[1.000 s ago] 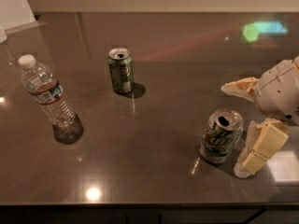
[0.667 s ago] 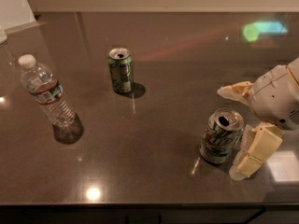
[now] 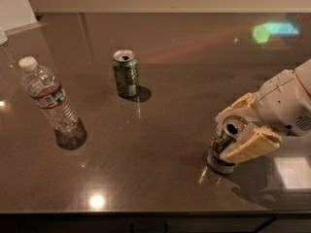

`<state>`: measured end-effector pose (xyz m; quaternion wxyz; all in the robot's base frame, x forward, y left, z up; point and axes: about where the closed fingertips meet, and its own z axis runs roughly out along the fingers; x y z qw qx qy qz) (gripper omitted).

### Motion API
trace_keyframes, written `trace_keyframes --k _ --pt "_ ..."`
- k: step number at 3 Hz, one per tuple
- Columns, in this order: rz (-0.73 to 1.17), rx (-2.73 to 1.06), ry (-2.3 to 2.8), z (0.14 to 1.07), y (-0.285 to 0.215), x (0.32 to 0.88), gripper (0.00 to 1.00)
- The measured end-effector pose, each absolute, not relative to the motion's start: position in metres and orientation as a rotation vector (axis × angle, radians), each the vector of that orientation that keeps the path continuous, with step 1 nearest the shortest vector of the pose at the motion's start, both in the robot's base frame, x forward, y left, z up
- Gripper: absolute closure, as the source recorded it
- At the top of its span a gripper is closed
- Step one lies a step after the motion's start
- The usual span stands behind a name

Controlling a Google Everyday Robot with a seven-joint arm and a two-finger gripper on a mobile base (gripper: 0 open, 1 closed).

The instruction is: Pick 7up can

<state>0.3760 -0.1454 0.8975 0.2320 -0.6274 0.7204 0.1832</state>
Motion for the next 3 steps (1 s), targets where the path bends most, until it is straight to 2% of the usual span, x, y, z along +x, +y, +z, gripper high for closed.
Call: trace_keyframes --k 2,3 --pt "0.492 -1.719 1.977 0.919 -0.142 0.393 0.90" --pt "0.478 -1.718 1.966 0.936 -0.138 0.410 1.00"
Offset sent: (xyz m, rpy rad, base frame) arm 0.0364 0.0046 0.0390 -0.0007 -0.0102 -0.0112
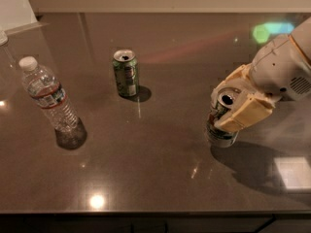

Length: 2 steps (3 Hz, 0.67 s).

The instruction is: Pick 7up can

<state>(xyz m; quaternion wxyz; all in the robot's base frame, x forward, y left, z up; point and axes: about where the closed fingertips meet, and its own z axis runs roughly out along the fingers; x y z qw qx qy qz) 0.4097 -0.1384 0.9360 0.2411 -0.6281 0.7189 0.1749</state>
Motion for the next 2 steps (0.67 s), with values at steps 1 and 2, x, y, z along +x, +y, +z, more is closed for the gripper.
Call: trace_keyframes --k 1,2 --pt "0.472 -1.704 1.951 0.954 -0.134 0.429 1.00" --pt "0.462 -1.688 1.933 0.969 -0.131 0.445 1.00"
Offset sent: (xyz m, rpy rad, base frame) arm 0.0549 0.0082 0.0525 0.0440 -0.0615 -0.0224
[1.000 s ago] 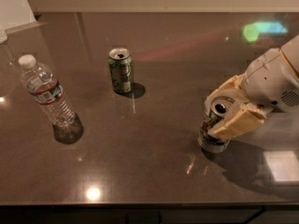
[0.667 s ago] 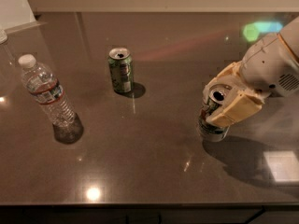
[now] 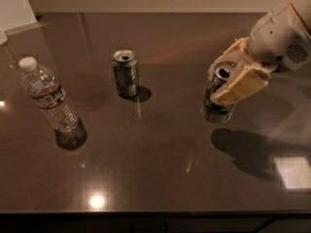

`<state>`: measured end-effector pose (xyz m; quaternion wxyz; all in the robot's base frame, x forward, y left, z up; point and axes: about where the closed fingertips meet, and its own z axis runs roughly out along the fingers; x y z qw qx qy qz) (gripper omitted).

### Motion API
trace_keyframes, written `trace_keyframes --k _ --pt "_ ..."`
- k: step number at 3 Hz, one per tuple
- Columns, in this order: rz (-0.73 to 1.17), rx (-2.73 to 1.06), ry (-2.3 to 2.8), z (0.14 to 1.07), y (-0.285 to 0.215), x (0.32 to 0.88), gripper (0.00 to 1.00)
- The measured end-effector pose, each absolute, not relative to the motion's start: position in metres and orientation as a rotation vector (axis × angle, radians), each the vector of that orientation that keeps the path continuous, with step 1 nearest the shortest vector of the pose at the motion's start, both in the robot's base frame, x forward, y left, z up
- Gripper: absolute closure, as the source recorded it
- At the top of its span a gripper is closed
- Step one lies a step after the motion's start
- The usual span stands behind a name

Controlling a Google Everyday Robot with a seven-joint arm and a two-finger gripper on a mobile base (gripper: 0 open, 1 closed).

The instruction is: Pick 7up can

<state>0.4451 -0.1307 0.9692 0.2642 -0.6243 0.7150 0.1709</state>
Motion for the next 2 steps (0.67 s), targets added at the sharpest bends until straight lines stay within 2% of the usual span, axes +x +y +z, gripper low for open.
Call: trace_keyframes --k 1,2 --pt "0.462 -1.637 1.943 0.9816 -0.1297 0.4703 1.00" --pt "0.462 -1.635 1.944 0.9819 -0.1295 0.4709 1.00"
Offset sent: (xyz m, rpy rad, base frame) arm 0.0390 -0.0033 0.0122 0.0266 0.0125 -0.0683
